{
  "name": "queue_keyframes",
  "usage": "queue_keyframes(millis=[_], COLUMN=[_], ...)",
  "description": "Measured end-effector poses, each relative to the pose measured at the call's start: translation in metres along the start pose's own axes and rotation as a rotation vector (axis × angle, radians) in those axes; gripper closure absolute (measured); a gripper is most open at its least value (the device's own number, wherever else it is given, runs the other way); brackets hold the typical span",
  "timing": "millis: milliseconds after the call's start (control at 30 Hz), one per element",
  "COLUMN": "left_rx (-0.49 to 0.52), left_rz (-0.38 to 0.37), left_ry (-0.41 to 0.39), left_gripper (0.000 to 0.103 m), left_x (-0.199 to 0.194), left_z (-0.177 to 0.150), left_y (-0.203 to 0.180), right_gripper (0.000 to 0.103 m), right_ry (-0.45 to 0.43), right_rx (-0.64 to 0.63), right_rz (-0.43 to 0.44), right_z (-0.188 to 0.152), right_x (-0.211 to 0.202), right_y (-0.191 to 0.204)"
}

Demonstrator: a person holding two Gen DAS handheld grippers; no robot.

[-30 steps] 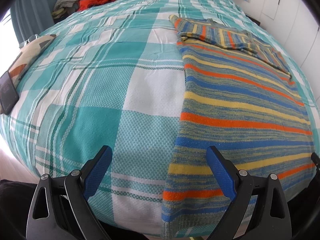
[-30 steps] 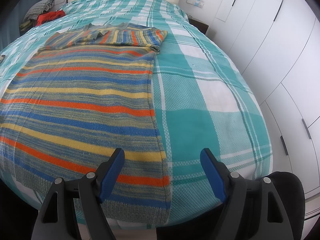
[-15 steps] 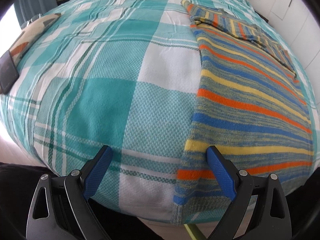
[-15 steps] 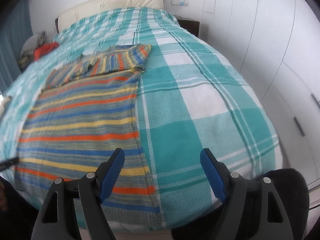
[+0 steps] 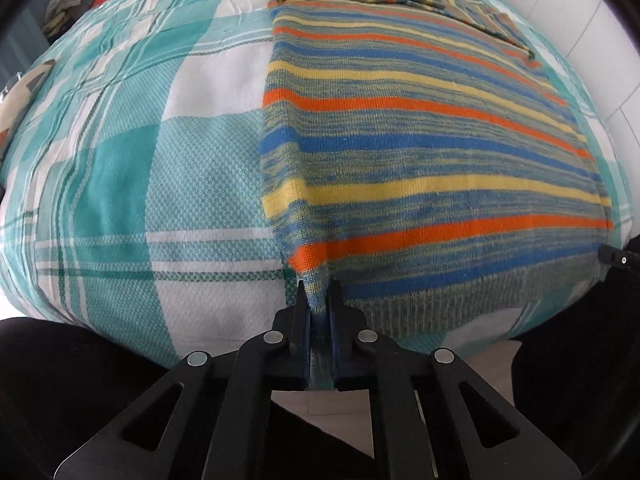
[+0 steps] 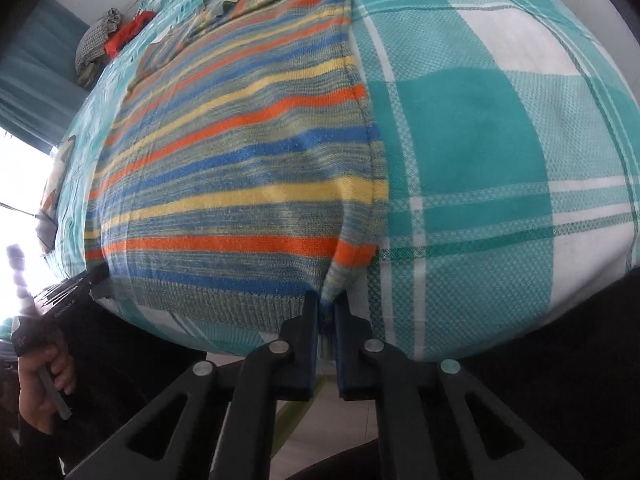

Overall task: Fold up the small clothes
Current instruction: 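Grasp the ribbed hem with both grippers, then lift the hem and fold it toward the collar with both grippers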

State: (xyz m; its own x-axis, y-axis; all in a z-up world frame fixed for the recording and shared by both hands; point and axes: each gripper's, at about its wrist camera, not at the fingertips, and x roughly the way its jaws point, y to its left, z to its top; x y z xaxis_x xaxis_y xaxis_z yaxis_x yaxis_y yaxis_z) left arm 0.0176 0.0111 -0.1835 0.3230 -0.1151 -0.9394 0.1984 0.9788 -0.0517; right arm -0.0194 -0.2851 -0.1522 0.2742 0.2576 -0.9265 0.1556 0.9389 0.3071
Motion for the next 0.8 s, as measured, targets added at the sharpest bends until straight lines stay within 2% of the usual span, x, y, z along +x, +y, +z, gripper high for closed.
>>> queue_keyframes(millis=[67,167,233,300,433,533,667,800], left_rx=[-0.04,-0.133,-0.164,-0.185,-0.182,-0.171,-0.214,-0.258], left_rz=[-0.063,-0.201,-0.277,-0.314,-0.309,-0.291,-0.256,-0.242], left_ry=[0.002,-0.021,-0.06,-0.099,-0.187,-0.221,-0.209,-0.159], left_gripper=[0.098,0.098,0.098,0.098,0.098,0.098,0.098,0.098], left_x=[-0.01,-0.028,-0.039,-0.045,-0.043,-0.022,0.021,0.065], left_z=[0.001,0.016,0.038,0.072,0.162,0.239,0.326,0.379], left_y=[0.006,0.023,0.034,0.045,0.057,0.063,0.072,0.078], right_gripper=[0.095,0.095,0.095,0.095,0.095,0.095,0.098,0.098], right_ry=[-0.014,-0.051,-0.084,-0.122,-0.21,-0.267,-0.314,-0.325], right_rx=[0.005,0.039,0.059,0.071,0.085,0.098,0.129,0.192], right_rz=[0.033,0.112,0.17,0.224,0.26,0.276,0.262,0.251], right_z=[0.0,0.006,0.021,0.047,0.121,0.189,0.285,0.362], right_x=[-0.009,-0.027,-0.039,-0.048,-0.055,-0.053,-0.036,-0.009], right_y=[0.001,-0.002,-0.005,-0.007,-0.012,-0.014,-0.018,-0.035])
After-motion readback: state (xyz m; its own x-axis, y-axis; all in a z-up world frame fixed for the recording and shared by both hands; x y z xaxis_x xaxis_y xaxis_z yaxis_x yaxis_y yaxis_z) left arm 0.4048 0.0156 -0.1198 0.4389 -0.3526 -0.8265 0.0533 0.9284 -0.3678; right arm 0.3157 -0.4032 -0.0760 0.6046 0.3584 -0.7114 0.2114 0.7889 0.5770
